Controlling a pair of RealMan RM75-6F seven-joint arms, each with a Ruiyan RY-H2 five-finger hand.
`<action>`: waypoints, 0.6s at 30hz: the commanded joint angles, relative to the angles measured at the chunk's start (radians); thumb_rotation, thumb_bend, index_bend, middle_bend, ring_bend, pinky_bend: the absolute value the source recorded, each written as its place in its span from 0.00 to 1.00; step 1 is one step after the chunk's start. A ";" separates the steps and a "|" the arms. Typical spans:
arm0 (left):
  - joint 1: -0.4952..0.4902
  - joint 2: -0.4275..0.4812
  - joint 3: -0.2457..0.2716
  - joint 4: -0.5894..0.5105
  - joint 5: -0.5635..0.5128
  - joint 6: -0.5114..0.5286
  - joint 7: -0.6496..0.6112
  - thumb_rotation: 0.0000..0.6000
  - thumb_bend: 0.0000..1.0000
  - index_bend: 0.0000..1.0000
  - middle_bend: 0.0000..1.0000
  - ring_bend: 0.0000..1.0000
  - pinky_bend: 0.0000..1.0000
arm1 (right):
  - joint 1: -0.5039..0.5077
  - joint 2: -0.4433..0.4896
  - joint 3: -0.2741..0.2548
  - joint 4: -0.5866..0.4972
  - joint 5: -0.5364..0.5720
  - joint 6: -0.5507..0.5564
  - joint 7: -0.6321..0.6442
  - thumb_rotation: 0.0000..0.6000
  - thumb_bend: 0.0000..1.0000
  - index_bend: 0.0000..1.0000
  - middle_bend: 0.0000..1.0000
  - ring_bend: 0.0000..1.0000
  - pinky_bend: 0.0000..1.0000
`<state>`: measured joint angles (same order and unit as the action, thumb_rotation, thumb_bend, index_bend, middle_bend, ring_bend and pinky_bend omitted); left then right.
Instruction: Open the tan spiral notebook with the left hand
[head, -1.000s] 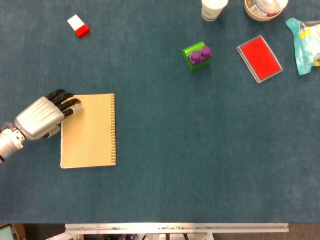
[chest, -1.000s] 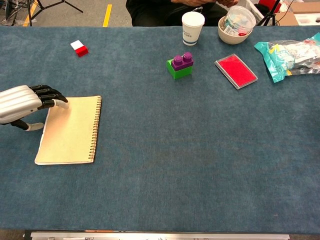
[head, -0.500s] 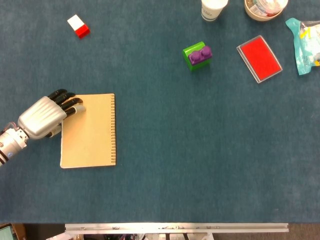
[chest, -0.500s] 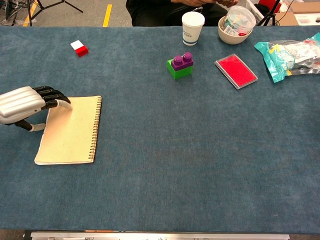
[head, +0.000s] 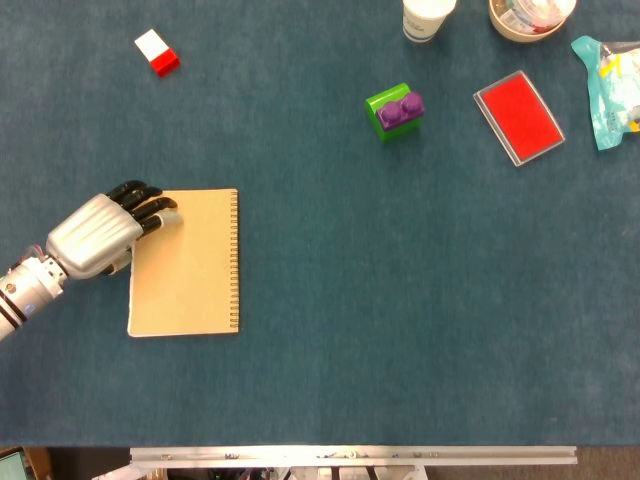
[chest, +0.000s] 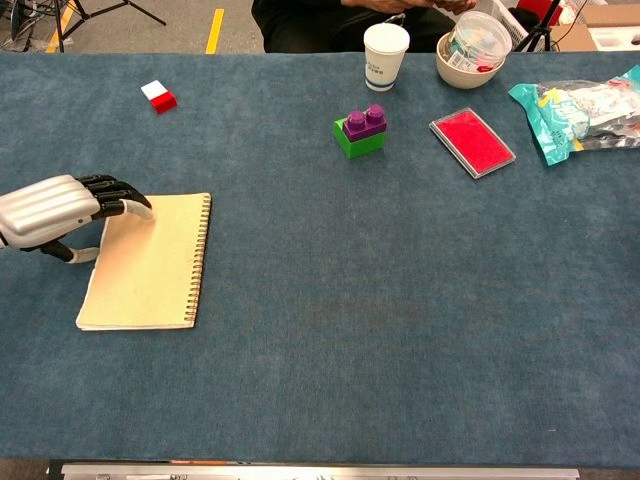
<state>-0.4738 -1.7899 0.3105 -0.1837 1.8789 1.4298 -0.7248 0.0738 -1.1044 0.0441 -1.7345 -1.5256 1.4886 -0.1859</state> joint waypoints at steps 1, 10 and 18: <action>-0.008 -0.005 -0.003 -0.015 -0.006 0.001 -0.025 1.00 0.24 0.21 0.19 0.14 0.16 | -0.001 -0.002 0.001 0.003 0.000 0.003 0.001 1.00 0.36 0.23 0.28 0.21 0.29; -0.034 -0.005 -0.016 -0.077 -0.019 0.011 -0.104 1.00 0.24 0.21 0.19 0.14 0.16 | -0.007 -0.005 0.006 0.013 0.003 0.014 0.010 1.00 0.36 0.23 0.28 0.21 0.29; -0.075 0.038 -0.022 -0.200 -0.023 0.010 -0.154 1.00 0.24 0.21 0.18 0.14 0.16 | -0.008 -0.011 0.011 0.030 0.002 0.020 0.027 1.00 0.36 0.23 0.28 0.21 0.29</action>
<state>-0.5349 -1.7684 0.2903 -0.3492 1.8564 1.4417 -0.8679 0.0662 -1.1147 0.0544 -1.7059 -1.5237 1.5077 -0.1601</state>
